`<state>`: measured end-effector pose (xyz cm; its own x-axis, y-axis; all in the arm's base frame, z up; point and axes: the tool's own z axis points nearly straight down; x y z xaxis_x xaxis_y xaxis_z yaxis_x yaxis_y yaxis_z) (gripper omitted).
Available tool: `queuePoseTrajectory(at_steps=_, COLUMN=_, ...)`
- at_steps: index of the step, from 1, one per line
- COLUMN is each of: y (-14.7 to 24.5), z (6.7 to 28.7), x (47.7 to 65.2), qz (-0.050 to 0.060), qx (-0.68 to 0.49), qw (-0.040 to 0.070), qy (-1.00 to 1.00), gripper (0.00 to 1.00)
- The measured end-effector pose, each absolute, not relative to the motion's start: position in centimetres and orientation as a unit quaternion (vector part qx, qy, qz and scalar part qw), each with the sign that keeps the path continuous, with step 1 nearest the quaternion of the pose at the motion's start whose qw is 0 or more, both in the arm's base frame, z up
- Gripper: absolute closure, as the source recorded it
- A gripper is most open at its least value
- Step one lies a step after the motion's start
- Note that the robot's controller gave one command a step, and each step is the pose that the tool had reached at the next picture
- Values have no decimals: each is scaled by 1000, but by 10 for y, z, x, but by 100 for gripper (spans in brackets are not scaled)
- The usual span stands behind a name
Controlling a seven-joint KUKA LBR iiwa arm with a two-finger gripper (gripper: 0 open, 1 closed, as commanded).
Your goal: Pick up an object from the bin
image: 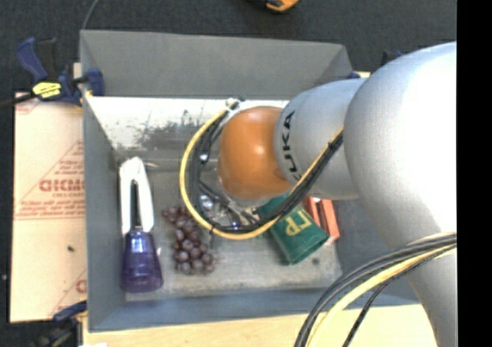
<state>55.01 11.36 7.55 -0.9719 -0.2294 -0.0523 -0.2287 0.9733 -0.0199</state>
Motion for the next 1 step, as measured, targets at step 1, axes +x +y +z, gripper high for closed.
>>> queuePoseTrajectory(at_steps=1, y=122, z=74, x=573, qz=-9, qx=-216, qw=31, qy=976, gripper=100)
